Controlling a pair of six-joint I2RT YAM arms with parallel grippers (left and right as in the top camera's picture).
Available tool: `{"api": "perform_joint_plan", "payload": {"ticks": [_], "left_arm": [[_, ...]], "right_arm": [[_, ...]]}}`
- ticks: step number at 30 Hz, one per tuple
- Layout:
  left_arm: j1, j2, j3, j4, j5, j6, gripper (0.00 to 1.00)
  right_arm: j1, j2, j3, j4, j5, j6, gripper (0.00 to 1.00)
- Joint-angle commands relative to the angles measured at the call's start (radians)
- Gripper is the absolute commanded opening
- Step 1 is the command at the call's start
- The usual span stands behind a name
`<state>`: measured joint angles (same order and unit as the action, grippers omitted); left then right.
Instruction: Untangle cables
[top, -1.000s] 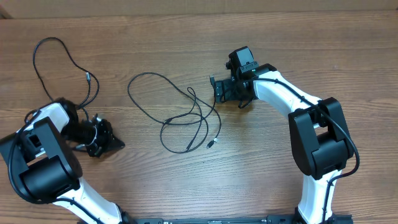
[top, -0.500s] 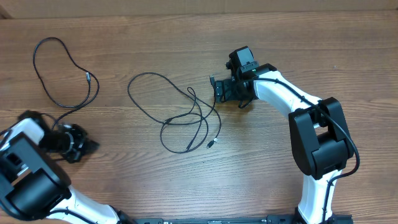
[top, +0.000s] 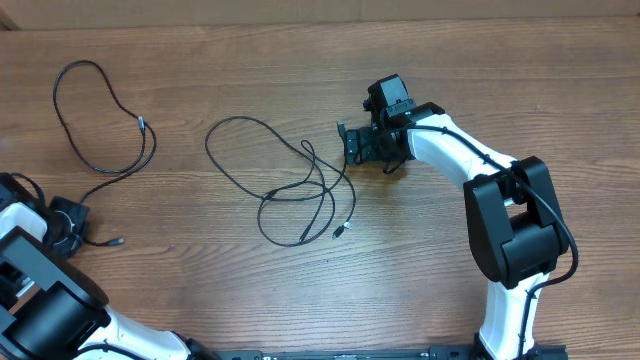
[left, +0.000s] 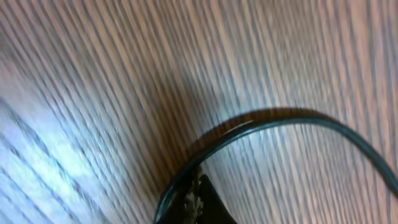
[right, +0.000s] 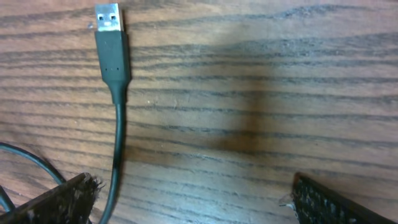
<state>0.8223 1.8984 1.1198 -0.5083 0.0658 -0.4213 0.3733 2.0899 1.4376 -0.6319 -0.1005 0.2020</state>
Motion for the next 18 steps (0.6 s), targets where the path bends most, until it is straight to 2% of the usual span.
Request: {"api": "perform_joint_plan", "payload": {"ticks": [1, 4, 6, 10, 14, 18], "left_arm": [[0.002, 0.069, -0.043, 0.008, -0.038, -0.027, 0.05], [-0.034, 0.069, -0.034, 0.0, 0.042, -0.02, 0.07], [-0.07, 0.069, -0.006, -0.047, 0.108, -0.02, 0.04], [-0.15, 0.069, 0.039, -0.163, 0.126, -0.02, 0.04], [-0.208, 0.069, 0.039, -0.176, 0.045, -0.021, 0.04], [-0.227, 0.069, 0.039, -0.196, -0.156, -0.021, 0.04]], "right_arm": [[-0.002, 0.022, -0.031, 0.003, -0.023, 0.006, 1.0], [-0.002, 0.022, -0.031, 0.002, -0.02, 0.006, 1.0], [-0.002, 0.022, -0.031, 0.002, -0.02, 0.006, 1.0], [-0.002, 0.022, -0.031, 0.003, -0.02, 0.006, 1.0], [-0.002, 0.022, -0.031, 0.003, -0.02, 0.006, 1.0], [-0.002, 0.022, -0.031, 0.002, -0.02, 0.006, 1.0]]}}
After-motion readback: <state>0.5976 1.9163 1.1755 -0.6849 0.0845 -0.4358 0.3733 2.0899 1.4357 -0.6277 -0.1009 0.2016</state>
